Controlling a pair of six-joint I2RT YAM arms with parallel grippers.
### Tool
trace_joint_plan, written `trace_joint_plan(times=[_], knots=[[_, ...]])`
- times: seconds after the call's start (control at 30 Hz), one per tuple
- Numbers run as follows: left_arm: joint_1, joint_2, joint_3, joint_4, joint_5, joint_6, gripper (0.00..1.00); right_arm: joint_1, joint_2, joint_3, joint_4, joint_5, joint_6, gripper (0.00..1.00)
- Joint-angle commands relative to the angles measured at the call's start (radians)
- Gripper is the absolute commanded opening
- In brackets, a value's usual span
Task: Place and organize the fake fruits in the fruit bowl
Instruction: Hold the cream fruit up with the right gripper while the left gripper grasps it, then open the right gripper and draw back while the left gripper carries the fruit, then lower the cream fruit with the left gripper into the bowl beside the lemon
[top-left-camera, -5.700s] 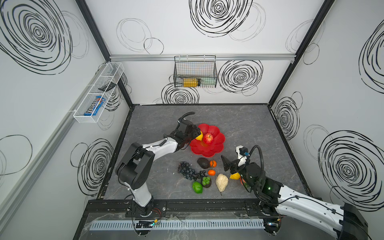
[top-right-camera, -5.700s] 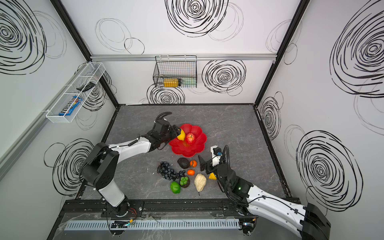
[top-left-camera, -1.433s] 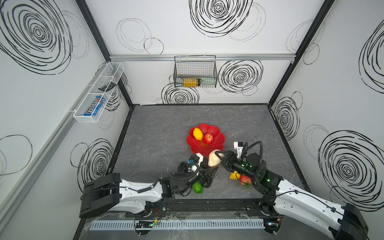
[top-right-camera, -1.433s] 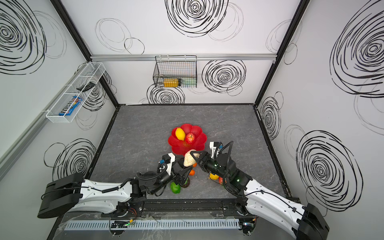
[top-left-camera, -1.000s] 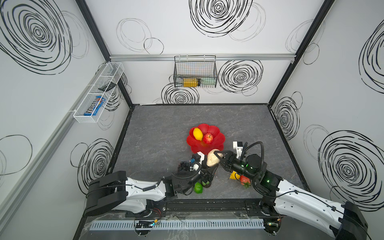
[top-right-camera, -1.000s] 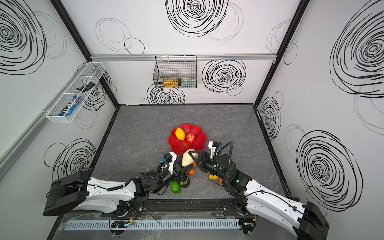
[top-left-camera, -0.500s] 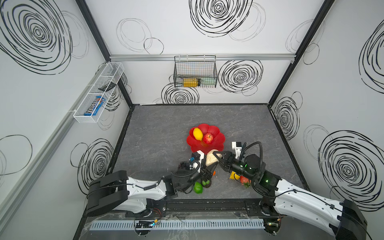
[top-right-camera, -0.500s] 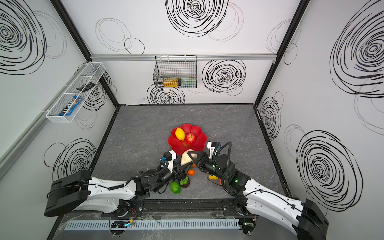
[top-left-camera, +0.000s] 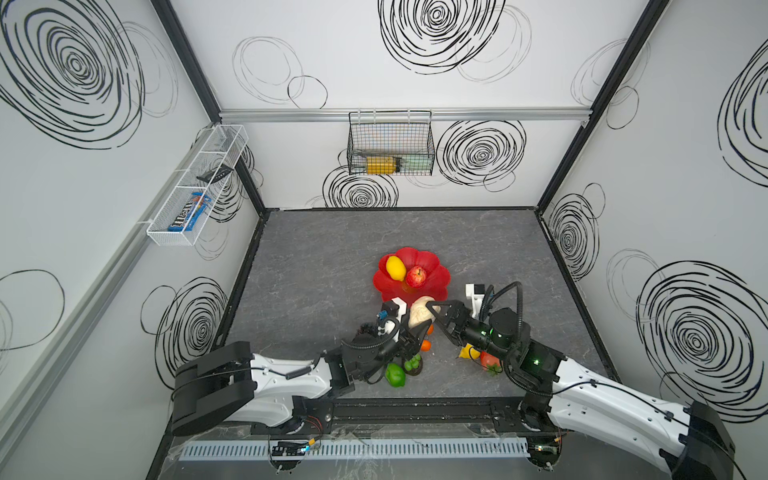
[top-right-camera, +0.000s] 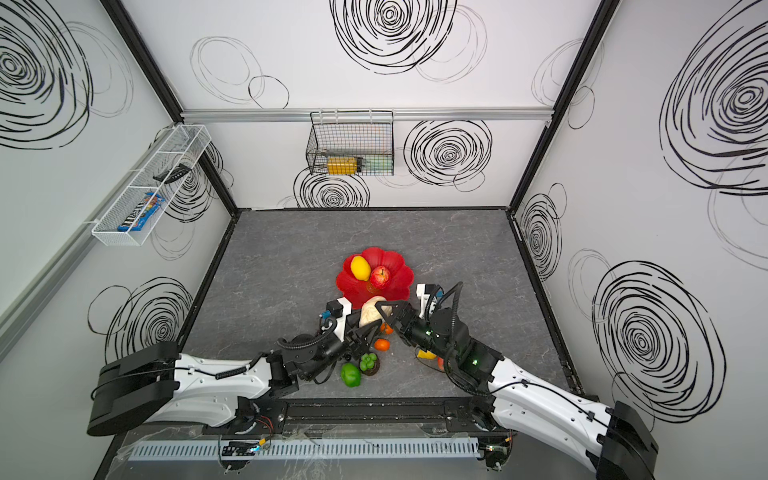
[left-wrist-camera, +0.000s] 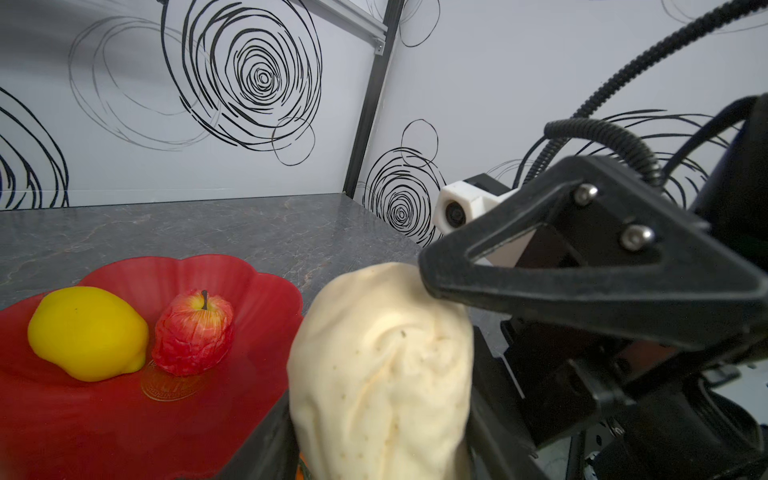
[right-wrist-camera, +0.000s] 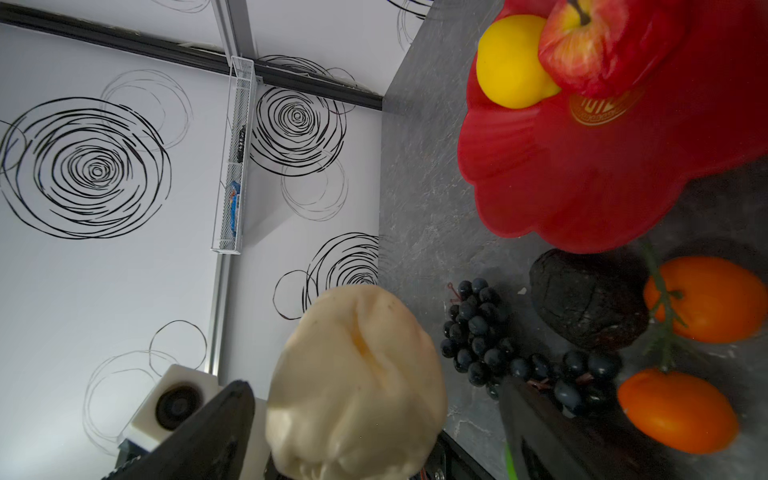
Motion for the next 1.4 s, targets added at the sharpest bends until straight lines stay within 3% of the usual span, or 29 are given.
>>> trace_joint_plan(times=[0.0, 0.27, 0.37, 0.63, 0.97, 1.37], knots=[[0.024, -0.037, 0.004, -0.016, 0.021, -0.014, 0.58, 0.001, -0.037, 0.034, -0.078, 0.056, -0.061, 0.97], [0.105, -0.099, 0.052, -0.245, 0.084, -0.027, 0.58, -0.034, -0.161, 0.029, -0.213, 0.17, -0.145, 0.97], [0.148, -0.101, 0.117, -0.383, 0.133, -0.029, 0.57, -0.039, -0.165, 0.078, -0.334, 0.236, -0.17, 0.97], [0.258, -0.004, 0.345, -0.749, 0.214, -0.024, 0.53, -0.066, -0.116, 0.243, -0.643, 0.256, -0.298, 0.97], [0.338, 0.079, 0.572, -1.067, 0.239, -0.025, 0.55, -0.066, -0.248, 0.161, -0.725, 0.303, -0.363, 0.97], [0.433, 0.261, 0.835, -1.441, 0.281, 0.058, 0.55, -0.067, -0.359, 0.1, -0.775, 0.306, -0.429, 0.97]])
